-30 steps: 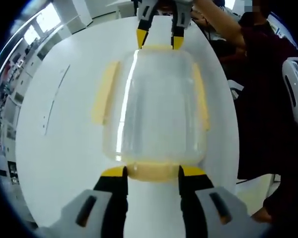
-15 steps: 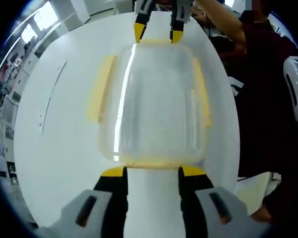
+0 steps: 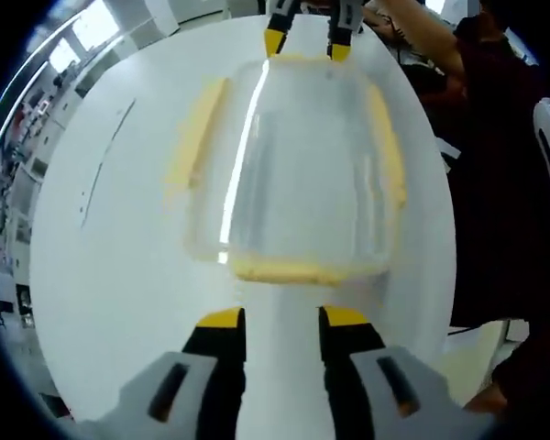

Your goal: Snap each plastic latch of the storage box into its locked position after aligning the lid with the box until every specified latch is closed and the lid sits flush.

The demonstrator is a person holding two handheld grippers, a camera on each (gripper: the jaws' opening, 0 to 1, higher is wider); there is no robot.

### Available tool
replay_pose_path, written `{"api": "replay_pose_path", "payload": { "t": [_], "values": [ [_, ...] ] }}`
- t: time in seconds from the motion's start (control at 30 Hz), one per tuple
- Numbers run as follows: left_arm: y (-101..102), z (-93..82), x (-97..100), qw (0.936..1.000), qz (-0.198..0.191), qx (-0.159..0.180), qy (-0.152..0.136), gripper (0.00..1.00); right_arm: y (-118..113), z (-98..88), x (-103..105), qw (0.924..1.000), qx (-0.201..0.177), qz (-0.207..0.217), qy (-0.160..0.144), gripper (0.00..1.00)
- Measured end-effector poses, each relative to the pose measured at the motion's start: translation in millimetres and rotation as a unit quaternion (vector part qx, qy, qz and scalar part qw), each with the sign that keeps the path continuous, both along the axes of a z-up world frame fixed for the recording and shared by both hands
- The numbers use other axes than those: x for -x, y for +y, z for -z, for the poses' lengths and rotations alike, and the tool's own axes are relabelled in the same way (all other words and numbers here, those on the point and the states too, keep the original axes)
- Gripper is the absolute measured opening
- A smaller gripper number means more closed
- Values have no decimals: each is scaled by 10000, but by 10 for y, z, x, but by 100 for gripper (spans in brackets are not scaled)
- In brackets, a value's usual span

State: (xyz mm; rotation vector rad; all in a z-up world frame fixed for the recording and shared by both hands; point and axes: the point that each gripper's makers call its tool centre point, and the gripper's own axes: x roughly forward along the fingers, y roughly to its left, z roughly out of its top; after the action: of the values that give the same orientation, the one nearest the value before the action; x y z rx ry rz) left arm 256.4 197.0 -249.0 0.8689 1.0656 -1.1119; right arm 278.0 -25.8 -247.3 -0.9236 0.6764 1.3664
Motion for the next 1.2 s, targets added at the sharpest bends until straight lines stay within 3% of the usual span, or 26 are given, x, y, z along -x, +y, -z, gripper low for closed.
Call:
{"api": "replay_pose_path", "payload": {
  "t": [0.23, 0.4, 0.53, 0.57, 0.73, 0.8, 0.87, 0.9, 1.2],
  "values": [
    [38, 56, 8, 9998, 39, 148, -128, 40, -32, 42, -25, 9996, -261, 142, -38, 44],
    [40, 109, 97, 9996, -16, 285, 52, 37, -36, 14, 46, 9977, -641, 198, 56, 46],
    [34, 117, 175, 9989, 4, 461, 42, 41, -78, 21, 137, 9958, -867, 219, 186, 49],
    [14, 102, 154, 9980, 10, 625, -107, 43, -95, 24, 139, 9953, -917, 256, 184, 50],
    [90, 103, 218, 9969, -17, 752, -239, 52, -150, 16, 153, 9923, -1168, 386, 167, 57],
    [109, 93, 231, 9962, -22, 820, -284, 52, -157, 10, 178, 9908, -1276, 421, 187, 60],
    [51, 51, 317, 9933, -68, 1145, -109, 51, -159, 7, 191, 9899, -1333, 456, 175, 63],
    [50, 22, 323, 9925, -43, 1208, -156, 51, -158, 4, 200, 9895, -1356, 470, 162, 65],
    [66, -130, 360, 9899, 23, 1348, -436, 57, -162, -132, 263, 9839, -1701, 544, 48, 76]
  ]
}}
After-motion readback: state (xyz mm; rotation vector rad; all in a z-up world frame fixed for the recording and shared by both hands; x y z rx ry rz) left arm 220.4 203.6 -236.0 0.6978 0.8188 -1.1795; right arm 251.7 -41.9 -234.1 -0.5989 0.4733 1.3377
